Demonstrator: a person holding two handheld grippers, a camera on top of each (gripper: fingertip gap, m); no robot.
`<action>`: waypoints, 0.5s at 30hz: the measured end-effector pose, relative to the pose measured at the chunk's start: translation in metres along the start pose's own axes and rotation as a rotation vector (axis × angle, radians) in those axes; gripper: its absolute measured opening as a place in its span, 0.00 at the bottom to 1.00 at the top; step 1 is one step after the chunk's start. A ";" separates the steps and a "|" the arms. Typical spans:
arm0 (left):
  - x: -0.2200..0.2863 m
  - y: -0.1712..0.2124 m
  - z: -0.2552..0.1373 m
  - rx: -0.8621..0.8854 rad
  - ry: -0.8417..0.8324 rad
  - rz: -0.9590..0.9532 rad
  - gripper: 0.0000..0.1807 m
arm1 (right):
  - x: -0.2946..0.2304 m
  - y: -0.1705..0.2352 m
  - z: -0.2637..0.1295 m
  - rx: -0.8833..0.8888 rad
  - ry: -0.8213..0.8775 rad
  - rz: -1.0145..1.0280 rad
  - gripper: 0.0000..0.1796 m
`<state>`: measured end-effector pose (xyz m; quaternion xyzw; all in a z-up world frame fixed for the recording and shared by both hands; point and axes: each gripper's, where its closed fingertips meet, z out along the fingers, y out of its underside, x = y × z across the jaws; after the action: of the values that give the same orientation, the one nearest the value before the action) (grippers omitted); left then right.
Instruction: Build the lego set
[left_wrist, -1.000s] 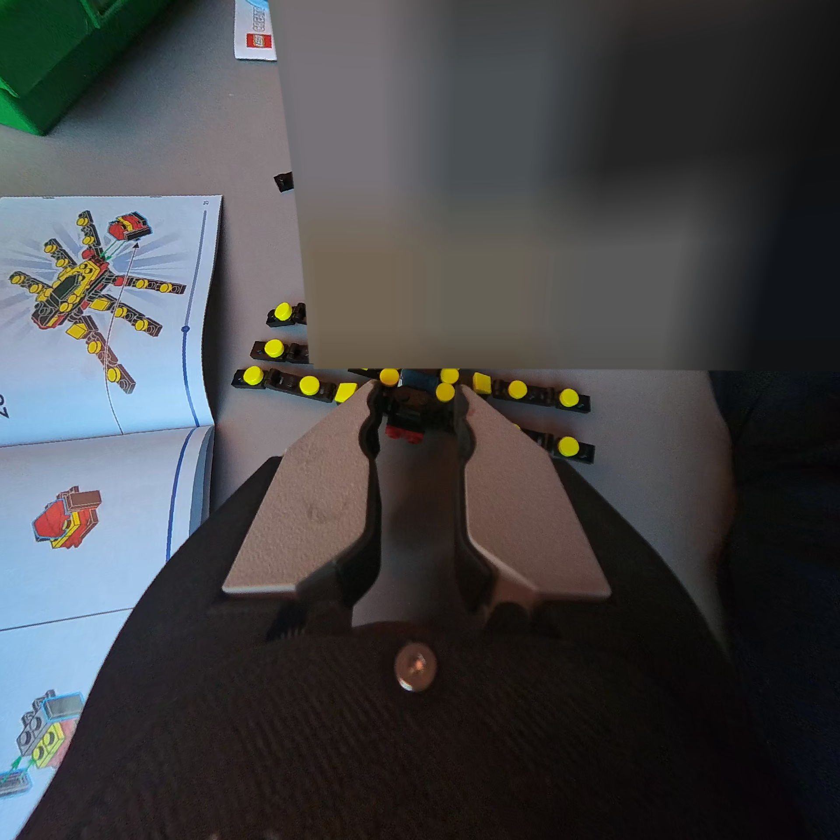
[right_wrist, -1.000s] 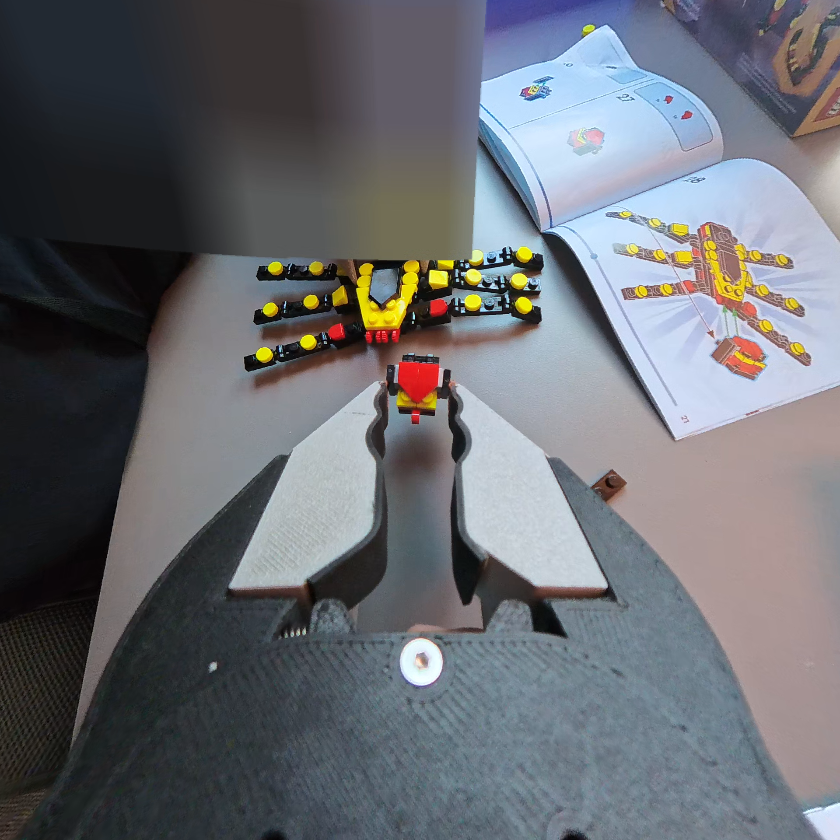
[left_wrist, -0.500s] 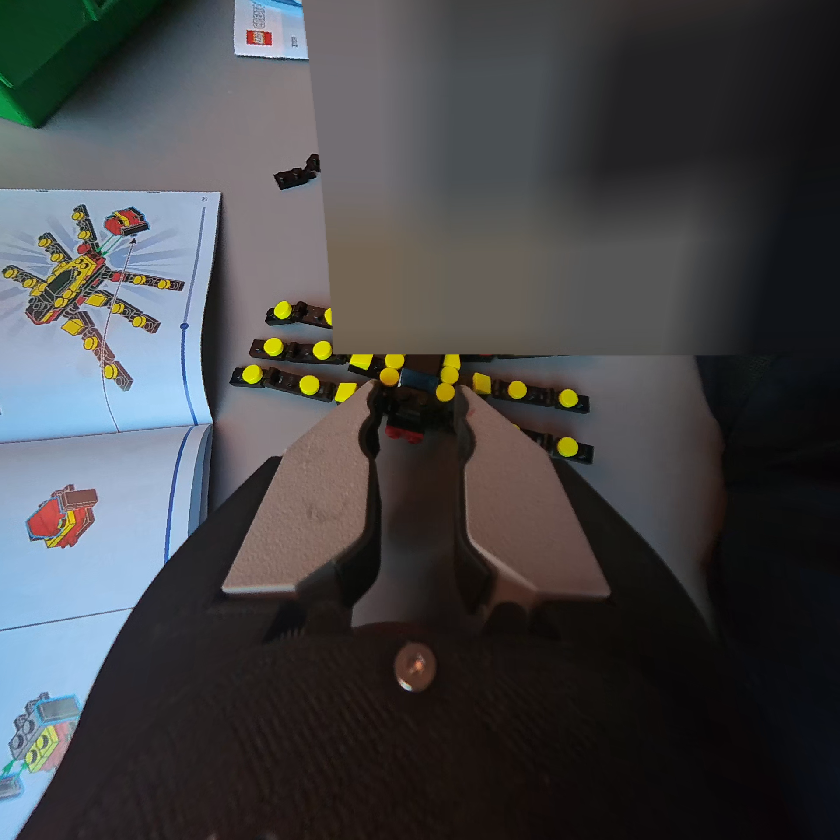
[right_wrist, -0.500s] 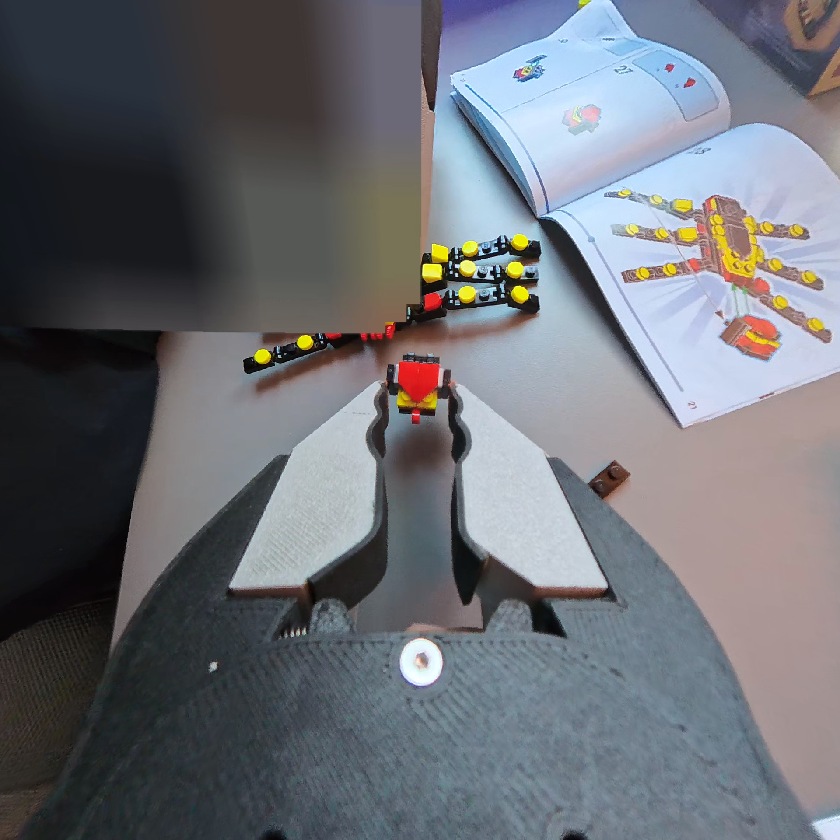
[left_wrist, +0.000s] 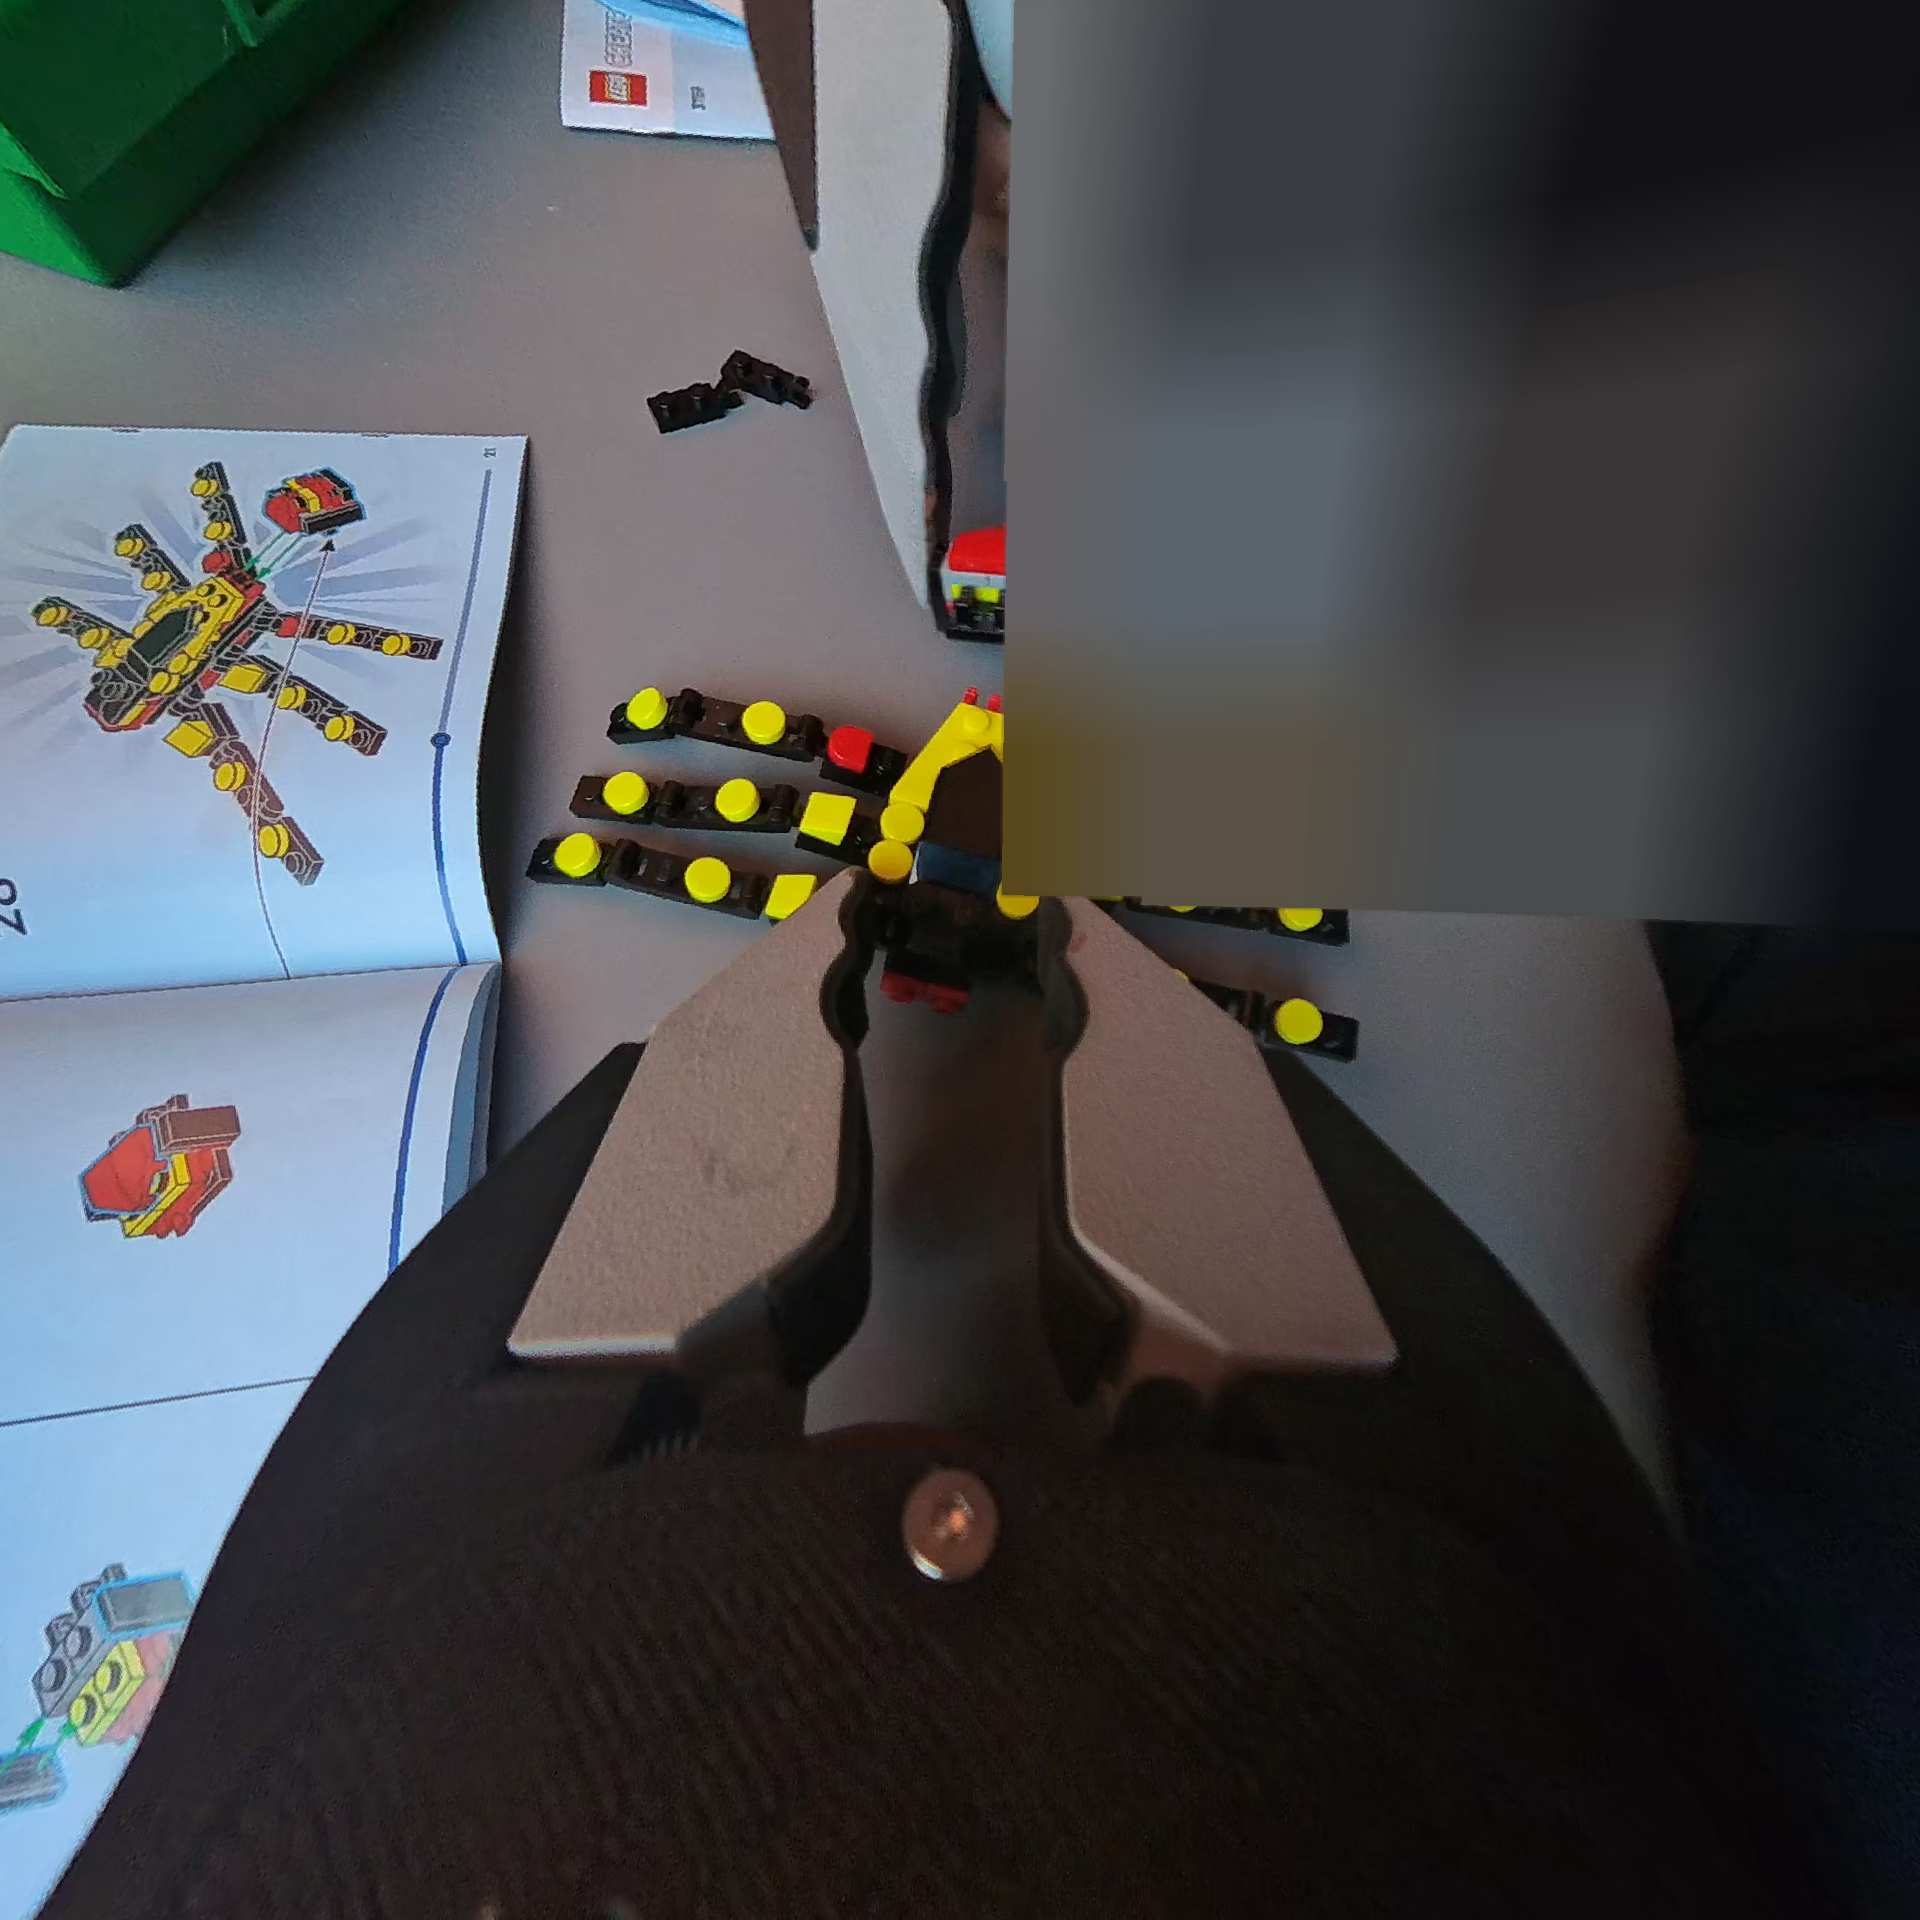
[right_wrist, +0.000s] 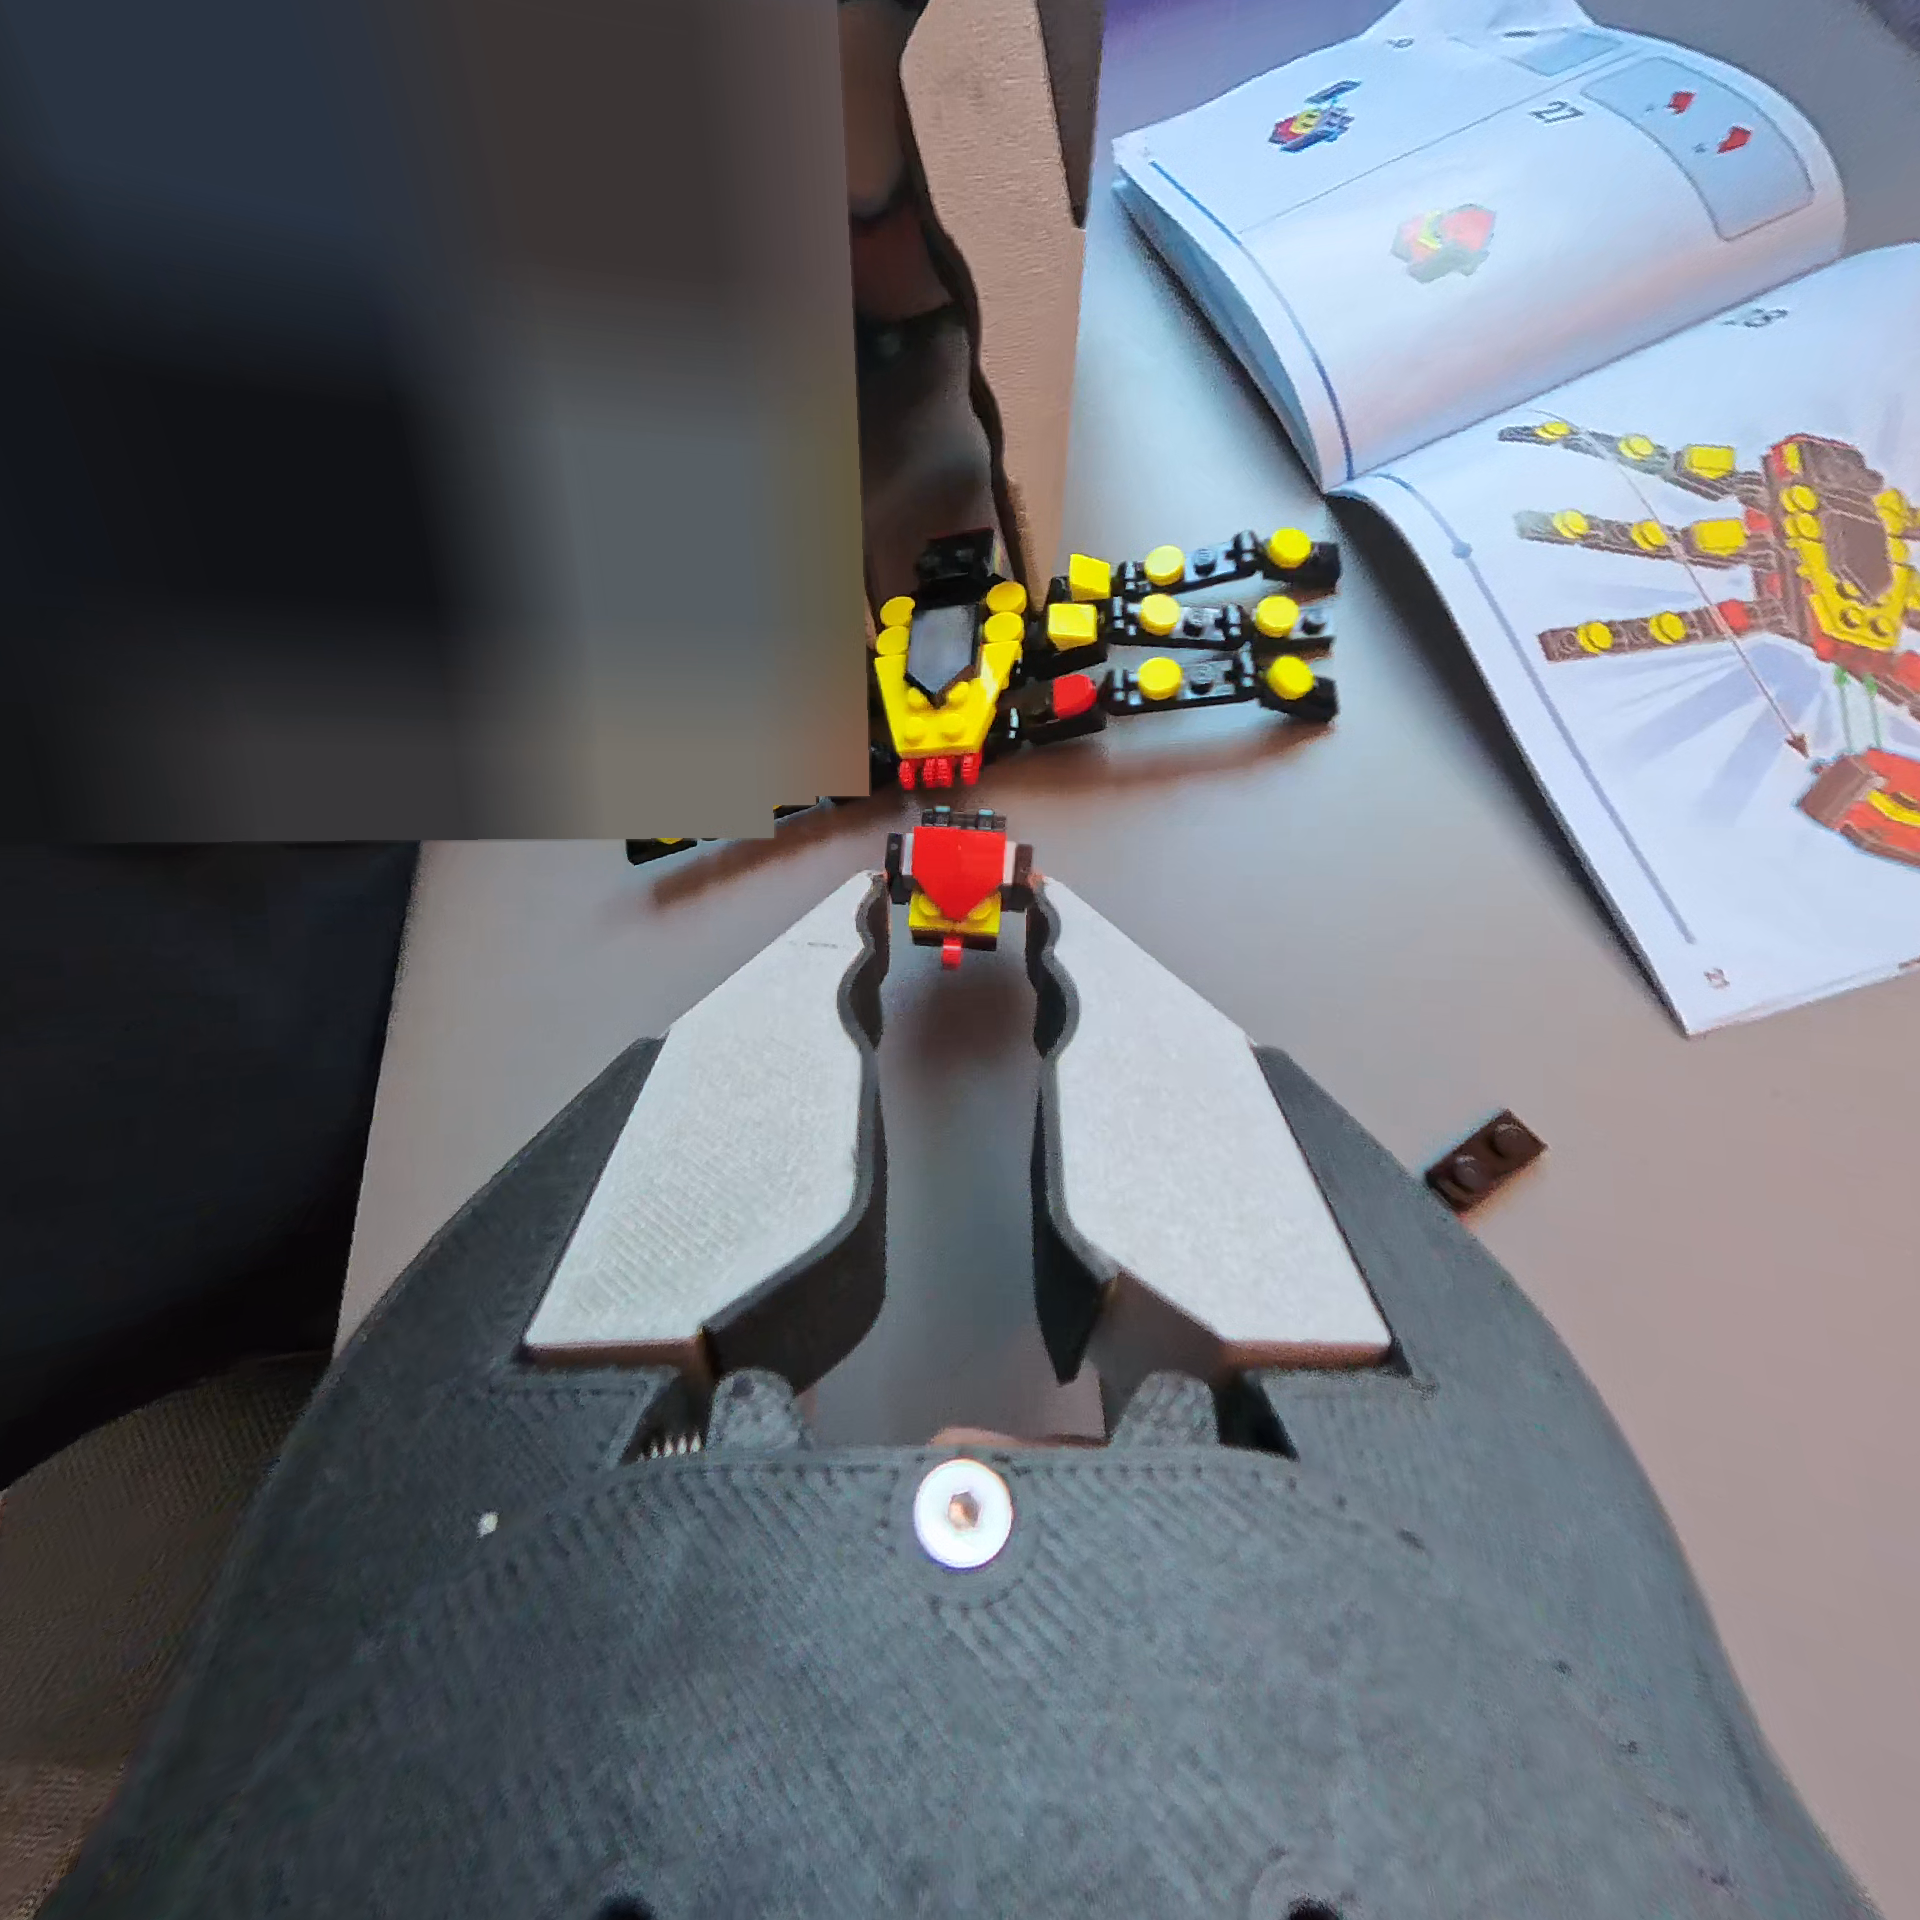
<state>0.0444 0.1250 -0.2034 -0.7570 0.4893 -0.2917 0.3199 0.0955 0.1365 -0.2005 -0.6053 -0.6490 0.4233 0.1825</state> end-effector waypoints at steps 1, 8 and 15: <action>0.000 0.000 0.000 0.000 0.000 -0.001 0.15 | 0.000 0.001 0.002 -0.011 0.012 -0.015 0.13; 0.000 0.000 0.000 0.000 0.002 -0.004 0.15 | -0.001 0.007 0.010 -0.074 0.066 -0.096 0.13; 0.000 0.000 0.000 0.001 0.010 -0.011 0.15 | -0.002 0.006 0.015 -0.087 0.104 -0.160 0.13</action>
<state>0.0443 0.1248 -0.2031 -0.7580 0.4867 -0.2977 0.3162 0.0885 0.1288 -0.2125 -0.5802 -0.7026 0.3465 0.2226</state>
